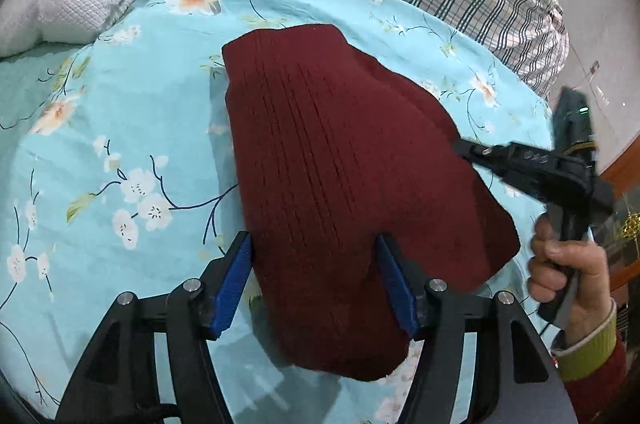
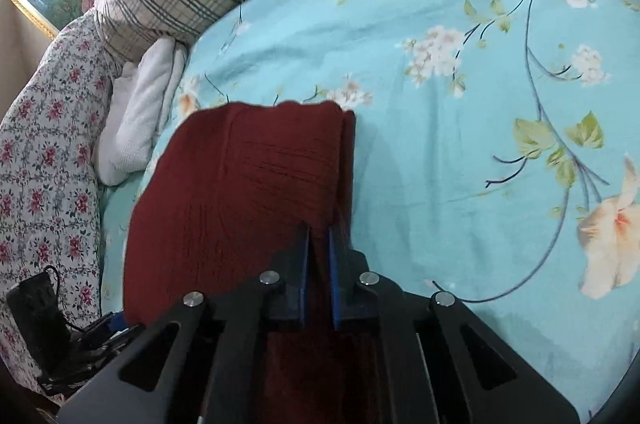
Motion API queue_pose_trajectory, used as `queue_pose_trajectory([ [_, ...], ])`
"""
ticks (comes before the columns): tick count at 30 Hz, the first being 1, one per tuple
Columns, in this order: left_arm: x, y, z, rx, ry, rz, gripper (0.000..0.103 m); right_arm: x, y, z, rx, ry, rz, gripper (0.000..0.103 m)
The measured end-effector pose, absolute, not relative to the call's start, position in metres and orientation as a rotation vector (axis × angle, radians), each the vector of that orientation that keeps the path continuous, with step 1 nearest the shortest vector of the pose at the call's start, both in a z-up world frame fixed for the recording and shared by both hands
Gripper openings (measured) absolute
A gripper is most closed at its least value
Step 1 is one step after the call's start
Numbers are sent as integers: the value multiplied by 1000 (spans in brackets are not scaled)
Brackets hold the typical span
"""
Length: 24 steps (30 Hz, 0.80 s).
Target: Fold large clothes
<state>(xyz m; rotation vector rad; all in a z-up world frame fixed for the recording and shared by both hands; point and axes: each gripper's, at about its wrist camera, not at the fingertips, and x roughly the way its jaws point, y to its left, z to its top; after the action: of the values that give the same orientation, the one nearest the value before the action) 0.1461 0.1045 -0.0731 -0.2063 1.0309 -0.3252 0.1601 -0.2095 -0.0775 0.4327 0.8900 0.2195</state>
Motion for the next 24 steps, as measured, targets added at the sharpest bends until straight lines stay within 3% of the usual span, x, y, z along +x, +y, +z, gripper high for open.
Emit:
queue_pose_trajectory([
  [5, 147, 101, -75, -175, 1030, -317, 63, 134, -194, -37, 357, 749, 293, 10],
  [10, 145, 85, -77, -92, 1025, -303, 64, 148, -173, -86, 225, 933, 239, 9],
  [12, 143, 79, -81, -57, 1010, -295, 66, 149, -189, -98, 311, 896, 256, 7],
  [24, 144, 100, -90, -224, 1037, -348, 72, 139, -188, -85, 323, 902, 238, 11],
])
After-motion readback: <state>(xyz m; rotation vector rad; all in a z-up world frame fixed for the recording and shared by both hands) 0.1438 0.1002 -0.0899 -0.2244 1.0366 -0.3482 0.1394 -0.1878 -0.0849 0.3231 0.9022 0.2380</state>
